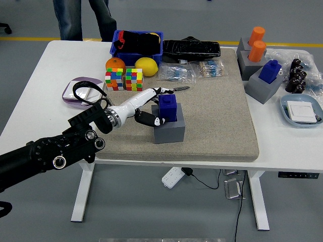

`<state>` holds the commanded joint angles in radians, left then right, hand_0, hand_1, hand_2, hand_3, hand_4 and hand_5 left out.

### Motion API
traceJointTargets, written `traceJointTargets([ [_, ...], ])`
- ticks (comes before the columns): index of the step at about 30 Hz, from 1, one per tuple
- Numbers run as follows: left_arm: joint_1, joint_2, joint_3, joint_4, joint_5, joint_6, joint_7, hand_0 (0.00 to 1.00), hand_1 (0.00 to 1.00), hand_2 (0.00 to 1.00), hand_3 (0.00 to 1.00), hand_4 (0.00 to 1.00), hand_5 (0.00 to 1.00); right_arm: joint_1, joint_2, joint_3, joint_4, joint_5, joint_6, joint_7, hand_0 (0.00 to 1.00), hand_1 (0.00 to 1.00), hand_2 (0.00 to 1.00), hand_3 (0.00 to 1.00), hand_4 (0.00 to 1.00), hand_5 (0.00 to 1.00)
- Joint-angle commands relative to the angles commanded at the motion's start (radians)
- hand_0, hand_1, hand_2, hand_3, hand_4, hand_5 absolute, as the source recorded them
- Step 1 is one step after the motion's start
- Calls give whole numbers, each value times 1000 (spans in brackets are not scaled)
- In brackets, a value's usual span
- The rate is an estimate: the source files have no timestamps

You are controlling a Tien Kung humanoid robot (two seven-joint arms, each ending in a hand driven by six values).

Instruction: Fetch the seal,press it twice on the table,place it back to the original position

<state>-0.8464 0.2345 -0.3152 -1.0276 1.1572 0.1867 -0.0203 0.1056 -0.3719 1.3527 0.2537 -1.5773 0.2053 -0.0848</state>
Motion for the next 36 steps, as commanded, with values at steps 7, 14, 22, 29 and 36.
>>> traceJointTargets([
  [7,-1,4,-6,3,-4,-12,5,968,920,826,913,768,2,0,1,-2,0,1,1,0,802,711,704,665,775,556],
  [14,0,4,-6,3,-3,-19,9,985,960,903,929,846,2,-1,0,-2,-1,1,1,0,802,710,704,665,775,556],
  [22,-2,5,-10,-1,-3,-21,11,992,963,906,930,866,2,-1,1,0,-1,0,1,0,802,712,704,665,776,557],
  [29,-1,8,-19,-11,0,-27,18,992,964,906,929,877,2,-2,1,1,0,0,1,1,802,711,704,665,776,557],
  [36,0,11,-29,-25,-9,-34,25,993,965,909,931,879,2,-3,3,0,-1,0,1,0,802,709,704,664,776,557],
])
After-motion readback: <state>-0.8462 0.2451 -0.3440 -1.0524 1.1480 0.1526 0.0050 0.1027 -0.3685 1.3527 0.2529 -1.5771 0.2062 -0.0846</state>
